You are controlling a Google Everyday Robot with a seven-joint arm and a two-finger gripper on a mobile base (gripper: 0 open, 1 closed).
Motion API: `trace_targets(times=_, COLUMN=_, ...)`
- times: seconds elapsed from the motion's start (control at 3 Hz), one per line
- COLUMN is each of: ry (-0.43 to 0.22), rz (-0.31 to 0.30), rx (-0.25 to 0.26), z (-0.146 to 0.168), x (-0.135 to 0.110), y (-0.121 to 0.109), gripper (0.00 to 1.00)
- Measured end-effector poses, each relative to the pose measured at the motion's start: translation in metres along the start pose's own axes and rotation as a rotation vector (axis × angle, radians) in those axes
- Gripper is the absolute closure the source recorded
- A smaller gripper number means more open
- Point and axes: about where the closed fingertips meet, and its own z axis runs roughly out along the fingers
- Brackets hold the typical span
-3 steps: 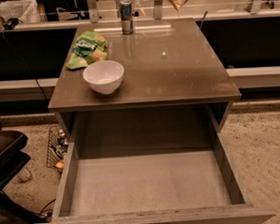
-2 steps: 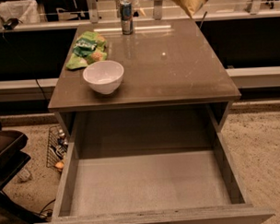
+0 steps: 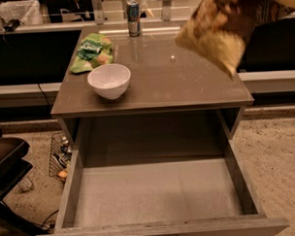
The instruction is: Place brown chip bag into top drawer
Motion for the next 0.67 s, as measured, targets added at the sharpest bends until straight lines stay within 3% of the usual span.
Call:
trace_targets(times=0.33, ry=0.037, rz=-0.042, rx=-0.031, z=-0.0123, x=0.0184, y=0.0339, gripper=1.0)
trace_targets(times=0.67, ry=0.037, rz=-0.042, rx=-0.031, z=-0.0123, x=0.0184, y=0.0339, gripper=1.0)
